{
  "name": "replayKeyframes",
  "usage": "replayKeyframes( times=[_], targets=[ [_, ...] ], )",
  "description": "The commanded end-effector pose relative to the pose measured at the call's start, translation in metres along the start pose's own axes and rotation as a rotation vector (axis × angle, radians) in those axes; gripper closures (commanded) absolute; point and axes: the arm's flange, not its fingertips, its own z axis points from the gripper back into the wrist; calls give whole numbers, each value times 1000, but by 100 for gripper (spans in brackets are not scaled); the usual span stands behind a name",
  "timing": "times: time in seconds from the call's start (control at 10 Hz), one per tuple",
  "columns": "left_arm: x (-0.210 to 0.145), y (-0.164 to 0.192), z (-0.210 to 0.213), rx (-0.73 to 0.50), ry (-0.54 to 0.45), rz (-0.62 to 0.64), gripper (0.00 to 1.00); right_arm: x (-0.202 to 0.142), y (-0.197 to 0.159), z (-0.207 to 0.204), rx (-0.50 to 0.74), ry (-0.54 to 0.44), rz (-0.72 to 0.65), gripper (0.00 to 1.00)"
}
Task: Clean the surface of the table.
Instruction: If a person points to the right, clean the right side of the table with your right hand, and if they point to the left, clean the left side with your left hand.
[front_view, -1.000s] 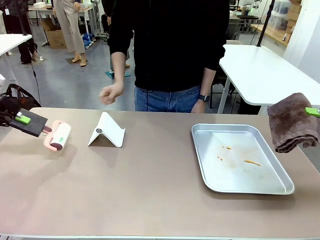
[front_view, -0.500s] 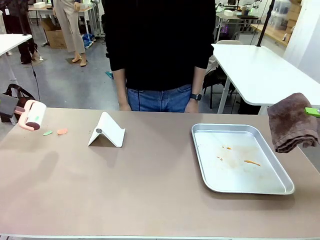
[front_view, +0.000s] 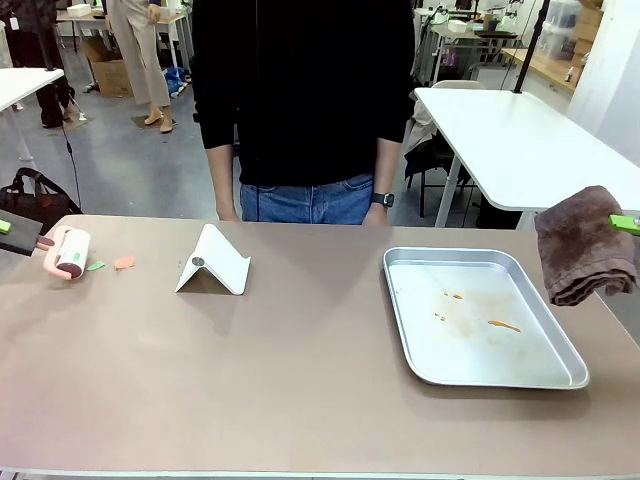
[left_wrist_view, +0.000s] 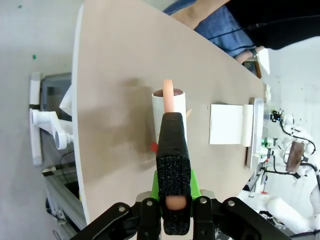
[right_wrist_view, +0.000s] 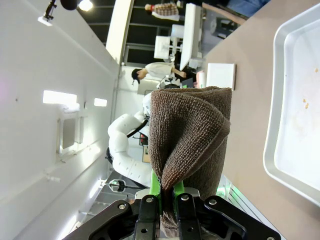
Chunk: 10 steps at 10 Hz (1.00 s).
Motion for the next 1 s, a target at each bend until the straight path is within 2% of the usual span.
replayKeyframes(
  times=[0.0,0.3,0.9],
  targets=[
    [6,-5,8,4,16,46,78,-1,2,1,5,6,-4,100],
    [4,-1,-8,13,58,36,78,-1,2,1,5,6,-4,100],
    [9,-24,-65,38,164,13,78,-1,2,1,5,6,-4,100]
  ],
)
